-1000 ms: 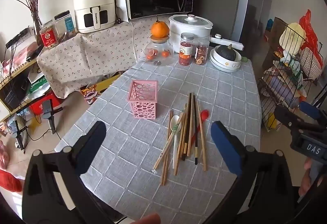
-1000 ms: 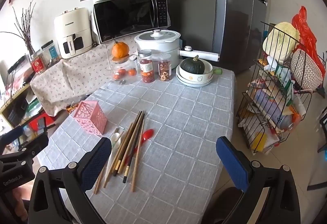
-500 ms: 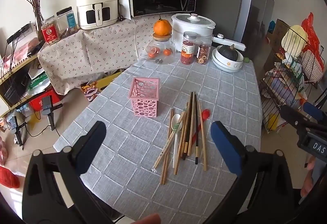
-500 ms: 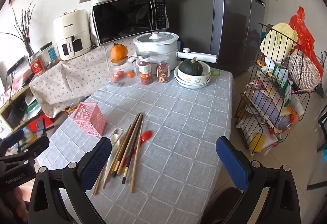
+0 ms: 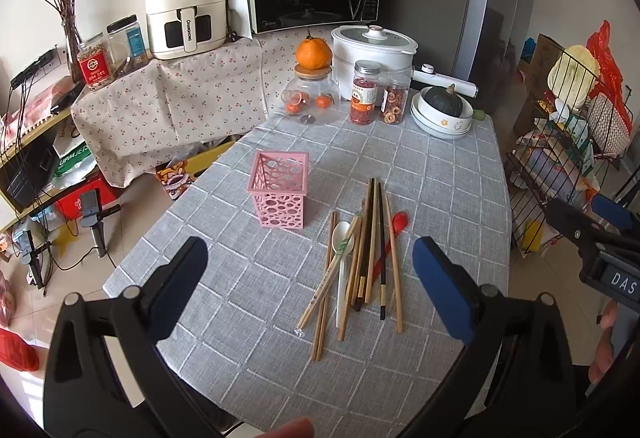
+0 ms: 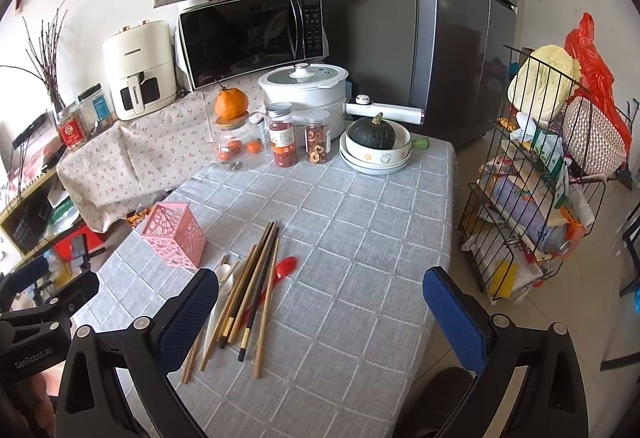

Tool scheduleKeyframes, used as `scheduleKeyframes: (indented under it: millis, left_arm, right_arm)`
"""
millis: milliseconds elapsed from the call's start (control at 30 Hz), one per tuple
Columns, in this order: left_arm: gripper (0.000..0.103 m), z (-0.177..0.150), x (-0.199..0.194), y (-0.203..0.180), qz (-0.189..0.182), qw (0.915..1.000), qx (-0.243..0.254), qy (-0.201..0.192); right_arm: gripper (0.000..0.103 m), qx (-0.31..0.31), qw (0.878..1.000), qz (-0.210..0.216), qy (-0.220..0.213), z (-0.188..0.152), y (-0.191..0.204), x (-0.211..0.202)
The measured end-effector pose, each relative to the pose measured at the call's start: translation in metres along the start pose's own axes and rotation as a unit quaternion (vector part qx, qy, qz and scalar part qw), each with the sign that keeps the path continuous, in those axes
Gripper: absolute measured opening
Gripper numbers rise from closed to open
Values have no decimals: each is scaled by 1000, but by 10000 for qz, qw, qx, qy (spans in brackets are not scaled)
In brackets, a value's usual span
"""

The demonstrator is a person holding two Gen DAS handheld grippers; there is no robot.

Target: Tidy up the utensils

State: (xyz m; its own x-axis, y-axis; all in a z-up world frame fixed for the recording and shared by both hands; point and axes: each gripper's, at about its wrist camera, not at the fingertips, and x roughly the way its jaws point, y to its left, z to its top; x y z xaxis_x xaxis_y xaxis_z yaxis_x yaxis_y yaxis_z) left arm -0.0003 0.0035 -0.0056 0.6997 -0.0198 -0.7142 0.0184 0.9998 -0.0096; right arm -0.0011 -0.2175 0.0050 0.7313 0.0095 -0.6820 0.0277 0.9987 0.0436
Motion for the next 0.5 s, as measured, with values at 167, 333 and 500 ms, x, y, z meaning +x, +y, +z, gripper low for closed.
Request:
scheduleKeyframes:
  millis: [167,333,500]
  left_arm:
    - [102,0,0,-2,18,10000,17,-16]
    - [102,1,0,-2,22,10000,17,-16]
    - [102,2,-2,-2,24,10000,11,-38]
  right_arm:
    - [103,7,10000,2,16,0,0,1]
    - [103,4,10000,10,39,-1,0,2]
    - [103,4,10000,7,42,-1,1,2]
